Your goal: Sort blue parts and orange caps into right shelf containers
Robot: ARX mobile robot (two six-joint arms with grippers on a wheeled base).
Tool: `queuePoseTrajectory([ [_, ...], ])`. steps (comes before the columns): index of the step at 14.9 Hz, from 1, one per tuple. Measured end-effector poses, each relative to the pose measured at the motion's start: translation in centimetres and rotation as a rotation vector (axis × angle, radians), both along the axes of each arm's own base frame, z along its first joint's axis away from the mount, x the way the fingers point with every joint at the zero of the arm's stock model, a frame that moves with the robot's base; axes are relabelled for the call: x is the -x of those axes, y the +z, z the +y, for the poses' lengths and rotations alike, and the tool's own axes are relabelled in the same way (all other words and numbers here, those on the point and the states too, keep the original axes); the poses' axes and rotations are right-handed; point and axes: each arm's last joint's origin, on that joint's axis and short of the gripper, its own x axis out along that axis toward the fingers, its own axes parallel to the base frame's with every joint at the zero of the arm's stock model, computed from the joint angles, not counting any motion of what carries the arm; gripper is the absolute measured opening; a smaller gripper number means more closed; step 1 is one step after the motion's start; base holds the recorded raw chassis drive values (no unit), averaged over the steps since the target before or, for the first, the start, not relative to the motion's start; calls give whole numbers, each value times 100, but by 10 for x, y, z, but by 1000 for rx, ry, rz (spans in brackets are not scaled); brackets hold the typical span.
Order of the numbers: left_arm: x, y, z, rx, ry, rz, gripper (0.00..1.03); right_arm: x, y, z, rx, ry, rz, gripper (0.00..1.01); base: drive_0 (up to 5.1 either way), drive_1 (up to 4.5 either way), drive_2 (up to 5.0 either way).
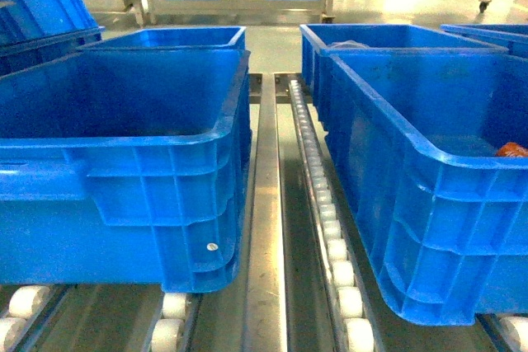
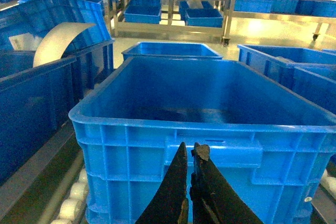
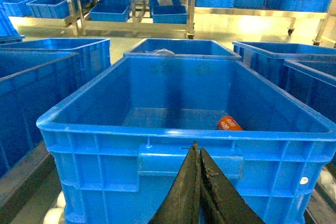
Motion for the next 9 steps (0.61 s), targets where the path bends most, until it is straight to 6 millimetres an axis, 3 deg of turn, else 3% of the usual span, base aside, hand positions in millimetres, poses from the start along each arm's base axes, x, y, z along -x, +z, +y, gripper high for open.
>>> queuePoseTrajectory([
  [3, 10, -7, 0, 0, 1, 54, 2, 11, -6, 0, 0, -3, 43, 1, 0, 0, 0],
  [4, 12, -1, 0, 0, 0, -6, 2, 13, 0, 0, 0, -1, -14, 1, 0, 0, 0],
  [9, 12, -4, 0, -1, 0, 15, 2, 12, -4, 0, -2, -1, 11, 3, 0, 0, 0],
])
